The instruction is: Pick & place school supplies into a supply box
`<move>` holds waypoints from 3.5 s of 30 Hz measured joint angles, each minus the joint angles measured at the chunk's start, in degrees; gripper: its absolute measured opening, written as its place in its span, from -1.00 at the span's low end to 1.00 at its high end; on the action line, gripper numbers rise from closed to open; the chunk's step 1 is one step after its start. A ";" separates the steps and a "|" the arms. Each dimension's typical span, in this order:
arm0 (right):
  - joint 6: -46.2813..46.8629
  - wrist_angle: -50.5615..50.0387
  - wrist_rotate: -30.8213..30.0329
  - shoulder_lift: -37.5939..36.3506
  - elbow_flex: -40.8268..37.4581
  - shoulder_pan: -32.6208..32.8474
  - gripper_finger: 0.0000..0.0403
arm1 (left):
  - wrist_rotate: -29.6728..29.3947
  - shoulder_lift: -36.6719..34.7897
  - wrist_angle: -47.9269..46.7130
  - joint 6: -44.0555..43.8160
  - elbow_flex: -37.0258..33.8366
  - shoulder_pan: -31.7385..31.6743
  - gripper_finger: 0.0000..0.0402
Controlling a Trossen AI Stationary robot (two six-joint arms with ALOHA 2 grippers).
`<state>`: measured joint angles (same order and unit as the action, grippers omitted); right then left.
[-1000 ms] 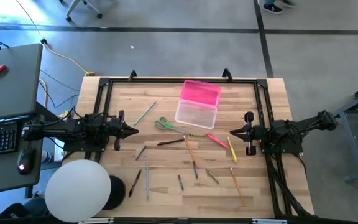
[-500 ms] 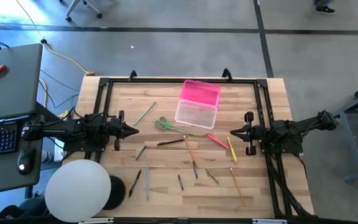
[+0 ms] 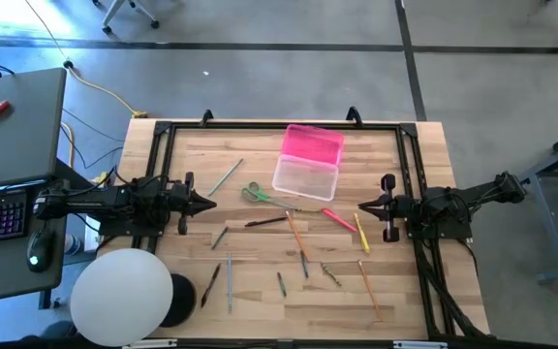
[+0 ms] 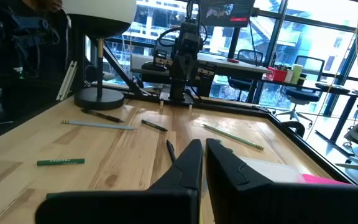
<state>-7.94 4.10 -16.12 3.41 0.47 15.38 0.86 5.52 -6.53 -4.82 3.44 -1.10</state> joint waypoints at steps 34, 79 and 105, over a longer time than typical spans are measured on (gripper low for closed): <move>0.01 0.00 0.00 -0.01 0.00 -0.01 -1.00 | 0.02 -0.02 -0.02 0.01 0.00 0.01 -0.80; 0.02 0.00 0.00 0.00 -0.02 -0.02 -1.00 | -3.97 0.00 0.29 9.09 -0.02 0.02 -0.80; 0.01 0.00 0.01 0.00 -0.01 -0.01 -1.00 | -0.56 0.00 0.10 -13.76 0.02 0.01 -0.80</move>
<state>-7.93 4.10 -16.11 3.41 0.46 15.37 0.30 5.52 -6.43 -18.58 3.46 -1.09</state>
